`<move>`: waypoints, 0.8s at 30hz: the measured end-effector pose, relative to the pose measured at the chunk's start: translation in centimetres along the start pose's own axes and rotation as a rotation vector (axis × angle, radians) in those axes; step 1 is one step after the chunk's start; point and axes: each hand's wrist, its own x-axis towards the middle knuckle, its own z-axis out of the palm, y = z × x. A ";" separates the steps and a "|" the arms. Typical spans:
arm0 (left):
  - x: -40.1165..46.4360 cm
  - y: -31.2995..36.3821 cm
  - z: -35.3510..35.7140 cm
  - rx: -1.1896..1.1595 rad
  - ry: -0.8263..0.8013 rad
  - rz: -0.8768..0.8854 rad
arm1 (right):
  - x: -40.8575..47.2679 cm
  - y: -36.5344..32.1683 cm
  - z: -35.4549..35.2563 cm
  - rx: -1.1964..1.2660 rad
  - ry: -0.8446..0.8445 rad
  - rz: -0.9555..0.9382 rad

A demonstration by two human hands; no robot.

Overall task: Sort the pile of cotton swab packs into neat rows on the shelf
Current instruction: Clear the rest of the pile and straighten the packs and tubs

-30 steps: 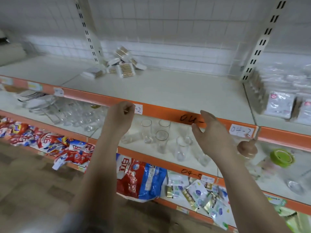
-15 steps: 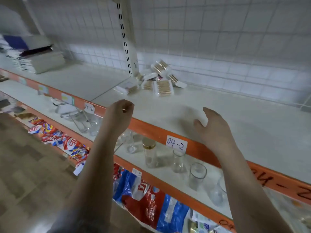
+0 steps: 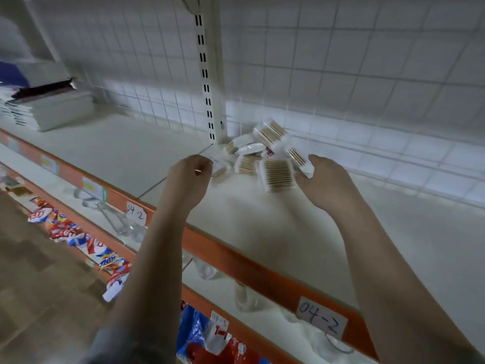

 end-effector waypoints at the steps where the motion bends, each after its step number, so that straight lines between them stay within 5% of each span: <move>1: 0.7 -0.2 0.2 -0.012 -0.006 0.008 | 1.0 -0.3 0.2 -0.018 -0.005 0.018; 16: 9.3 -2.7 1.7 -0.106 -0.200 0.171 | 10.2 -0.4 5.0 -0.043 0.040 0.355; 24: 10.8 -3.7 2.2 -0.142 -0.267 0.210 | 11.7 -0.1 5.3 -0.185 0.001 0.287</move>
